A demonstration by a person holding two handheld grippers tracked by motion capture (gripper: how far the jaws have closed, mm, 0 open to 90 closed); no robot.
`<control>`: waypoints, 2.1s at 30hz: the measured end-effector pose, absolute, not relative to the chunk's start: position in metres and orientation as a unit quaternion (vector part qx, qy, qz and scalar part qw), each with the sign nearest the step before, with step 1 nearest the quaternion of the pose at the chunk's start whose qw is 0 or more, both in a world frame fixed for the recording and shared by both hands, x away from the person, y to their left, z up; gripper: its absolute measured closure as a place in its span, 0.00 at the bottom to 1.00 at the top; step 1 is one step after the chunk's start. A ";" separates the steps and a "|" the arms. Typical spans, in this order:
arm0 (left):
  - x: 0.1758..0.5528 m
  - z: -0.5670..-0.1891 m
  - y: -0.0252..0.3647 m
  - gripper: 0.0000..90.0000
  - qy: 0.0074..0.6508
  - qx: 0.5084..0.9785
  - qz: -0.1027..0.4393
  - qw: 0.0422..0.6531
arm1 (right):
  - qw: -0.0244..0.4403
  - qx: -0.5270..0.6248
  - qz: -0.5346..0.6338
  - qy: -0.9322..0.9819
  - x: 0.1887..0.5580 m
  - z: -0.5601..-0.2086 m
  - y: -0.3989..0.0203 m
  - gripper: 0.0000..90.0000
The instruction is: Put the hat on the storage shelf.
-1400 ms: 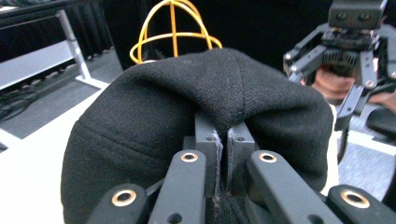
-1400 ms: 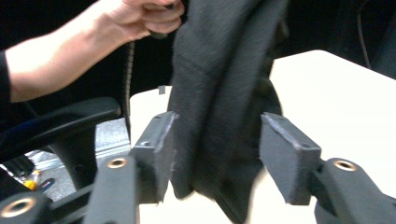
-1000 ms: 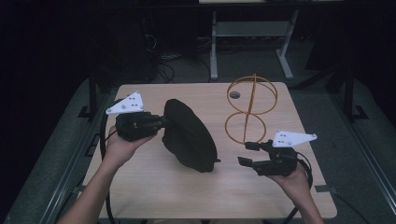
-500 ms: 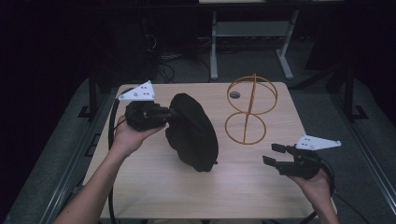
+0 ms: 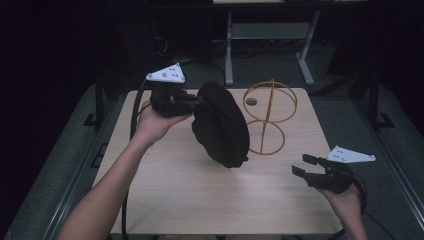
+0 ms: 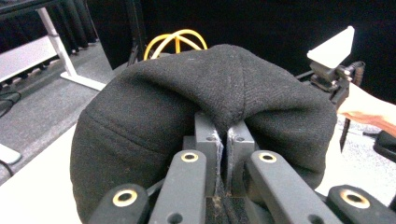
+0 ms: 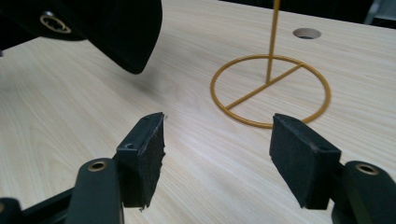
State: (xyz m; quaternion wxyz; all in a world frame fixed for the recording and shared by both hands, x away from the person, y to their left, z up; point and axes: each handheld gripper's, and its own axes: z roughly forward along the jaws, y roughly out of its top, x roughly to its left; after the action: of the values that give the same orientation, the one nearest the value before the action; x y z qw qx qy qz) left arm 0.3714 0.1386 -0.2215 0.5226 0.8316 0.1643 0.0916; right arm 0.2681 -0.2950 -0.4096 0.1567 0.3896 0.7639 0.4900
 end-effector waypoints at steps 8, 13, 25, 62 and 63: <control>0.391 -0.207 0.116 0.97 0.156 0.831 0.087 0.527 | 0.170 0.402 0.498 0.749 0.266 -0.410 -0.306 0.38; 0.399 -0.199 0.103 0.97 0.152 0.834 0.089 0.523 | 0.175 0.405 0.500 0.745 0.267 -0.410 -0.309 0.38; 0.432 -0.167 0.056 0.97 0.135 0.840 0.090 0.518 | 0.184 0.413 0.503 0.737 0.268 -0.410 -0.317 0.37; 0.516 -0.198 -0.071 0.77 0.210 0.860 0.046 0.464 | 0.209 0.457 0.510 0.698 0.267 -0.414 -0.336 0.41; 0.516 -0.198 -0.071 0.75 0.210 0.860 0.046 0.464 | 0.209 0.457 0.510 0.698 0.267 -0.414 -0.336 0.41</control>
State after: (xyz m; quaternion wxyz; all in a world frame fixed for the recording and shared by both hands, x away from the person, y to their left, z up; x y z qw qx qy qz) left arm 0.5158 -0.0714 -0.1983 0.4637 0.8595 0.2099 0.0456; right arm 0.2667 -0.3361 -0.4142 0.2090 0.4571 0.6981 0.5100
